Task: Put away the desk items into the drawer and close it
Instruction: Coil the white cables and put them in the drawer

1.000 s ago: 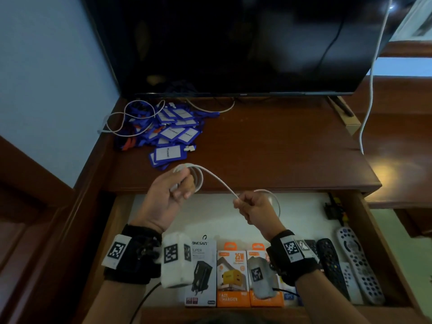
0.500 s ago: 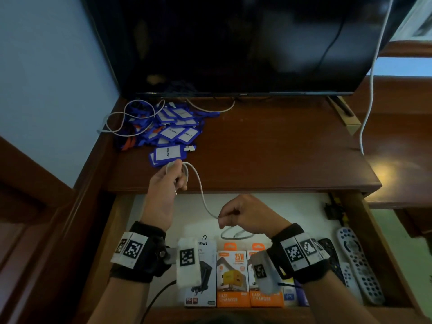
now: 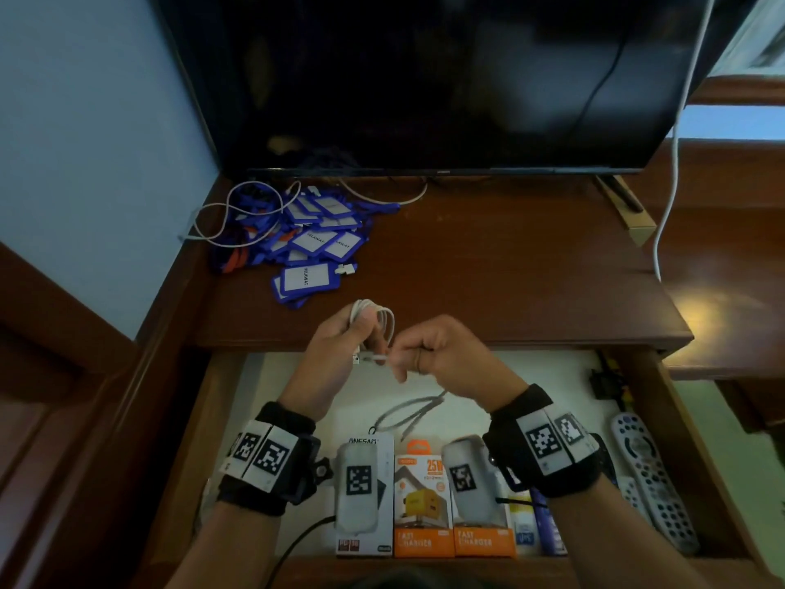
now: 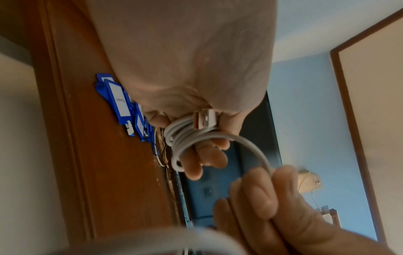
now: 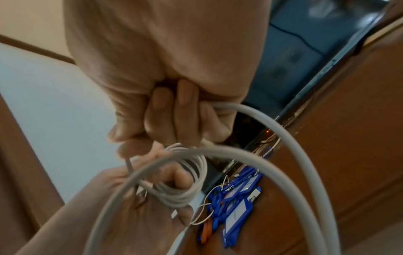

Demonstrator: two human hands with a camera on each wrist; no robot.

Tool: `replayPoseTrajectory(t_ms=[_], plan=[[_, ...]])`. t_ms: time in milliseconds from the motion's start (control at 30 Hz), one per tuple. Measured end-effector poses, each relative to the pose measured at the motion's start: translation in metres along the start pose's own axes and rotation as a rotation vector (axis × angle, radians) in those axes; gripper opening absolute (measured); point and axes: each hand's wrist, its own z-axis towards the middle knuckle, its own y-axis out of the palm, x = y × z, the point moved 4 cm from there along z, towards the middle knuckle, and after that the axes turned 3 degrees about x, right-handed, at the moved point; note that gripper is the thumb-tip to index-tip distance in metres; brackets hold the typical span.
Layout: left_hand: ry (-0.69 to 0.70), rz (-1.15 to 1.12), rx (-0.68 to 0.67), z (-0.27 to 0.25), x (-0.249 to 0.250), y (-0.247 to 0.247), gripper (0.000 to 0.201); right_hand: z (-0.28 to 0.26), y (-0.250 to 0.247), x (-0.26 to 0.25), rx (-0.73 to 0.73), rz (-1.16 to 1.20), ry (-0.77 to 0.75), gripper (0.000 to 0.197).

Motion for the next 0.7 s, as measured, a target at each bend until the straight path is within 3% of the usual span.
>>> replayPoseTrajectory(t_ms=[167, 433, 567, 700], plan=[[-0.06, -0.063, -0.137, -0.004, -0.002, 0.004, 0.045, -0.004, -0.022, 0.002, 0.241, 0.147, 0.001, 0.035], [-0.125, -0.289, -0.237, -0.005, 0.001, 0.017, 0.038, -0.005, -0.019, 0.023, 0.378, 0.169, 0.024, 0.032], [-0.153, -0.343, -0.17, -0.003, 0.0, 0.009, 0.036, -0.009, -0.009, 0.044, 0.356, 0.28, 0.136, 0.038], [-0.184, -0.566, 0.01, 0.003, -0.001, -0.012, 0.036, -0.021, -0.002, 0.072, 0.261, 0.401, 0.321, 0.037]])
